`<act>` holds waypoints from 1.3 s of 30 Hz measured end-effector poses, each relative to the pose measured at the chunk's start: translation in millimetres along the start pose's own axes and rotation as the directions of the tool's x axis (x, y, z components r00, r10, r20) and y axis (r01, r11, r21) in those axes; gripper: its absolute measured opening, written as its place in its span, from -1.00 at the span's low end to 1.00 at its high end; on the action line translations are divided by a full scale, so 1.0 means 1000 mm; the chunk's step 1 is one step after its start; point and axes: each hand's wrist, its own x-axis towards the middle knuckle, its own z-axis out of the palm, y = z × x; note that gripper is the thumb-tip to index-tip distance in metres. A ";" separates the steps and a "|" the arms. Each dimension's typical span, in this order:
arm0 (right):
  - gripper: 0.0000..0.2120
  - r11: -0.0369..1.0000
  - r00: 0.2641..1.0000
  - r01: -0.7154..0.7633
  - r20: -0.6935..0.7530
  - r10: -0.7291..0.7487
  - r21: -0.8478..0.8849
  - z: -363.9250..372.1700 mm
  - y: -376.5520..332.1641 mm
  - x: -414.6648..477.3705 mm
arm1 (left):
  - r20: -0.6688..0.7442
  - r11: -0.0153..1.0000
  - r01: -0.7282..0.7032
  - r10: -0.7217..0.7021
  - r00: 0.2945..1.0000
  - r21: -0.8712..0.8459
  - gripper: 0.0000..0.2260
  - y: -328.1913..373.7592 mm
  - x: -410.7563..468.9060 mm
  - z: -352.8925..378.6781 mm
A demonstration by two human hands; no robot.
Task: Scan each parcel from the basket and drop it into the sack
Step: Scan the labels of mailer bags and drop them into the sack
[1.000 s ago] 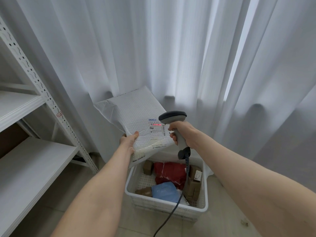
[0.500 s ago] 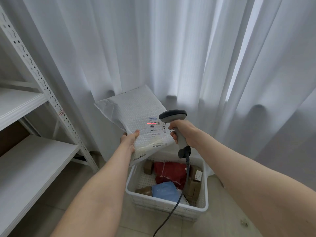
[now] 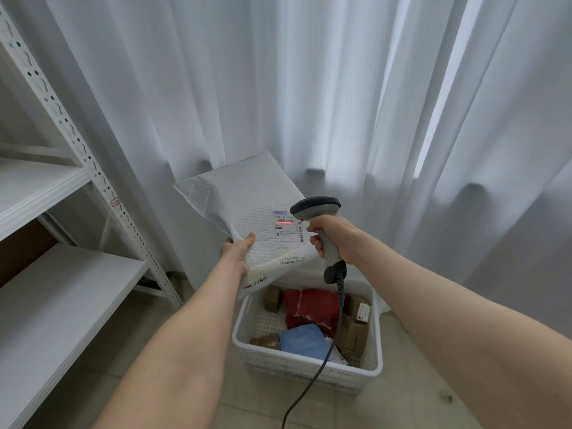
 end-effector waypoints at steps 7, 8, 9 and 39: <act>-0.89 0.999 1.000 -0.004 -0.021 0.005 0.053 0.011 0.011 0.000 | -0.008 1.000 0.005 -0.005 1.000 0.014 -0.59 -0.001 -0.001 -0.012; -0.88 0.999 1.000 -0.003 -0.016 0.004 0.050 0.012 0.011 -0.001 | -0.008 1.000 0.007 -0.007 1.000 0.014 -0.59 -0.001 -0.003 -0.013; -0.87 0.999 1.000 -0.002 -0.011 0.003 0.045 0.012 0.011 -0.001 | -0.009 1.000 0.008 -0.008 1.000 0.010 -0.59 -0.001 -0.004 -0.014; -0.76 0.978 0.988 -0.096 0.141 0.070 0.187 0.114 0.154 -0.138 | -0.206 0.965 -0.172 0.212 0.955 0.197 -0.56 -0.020 -0.252 -0.232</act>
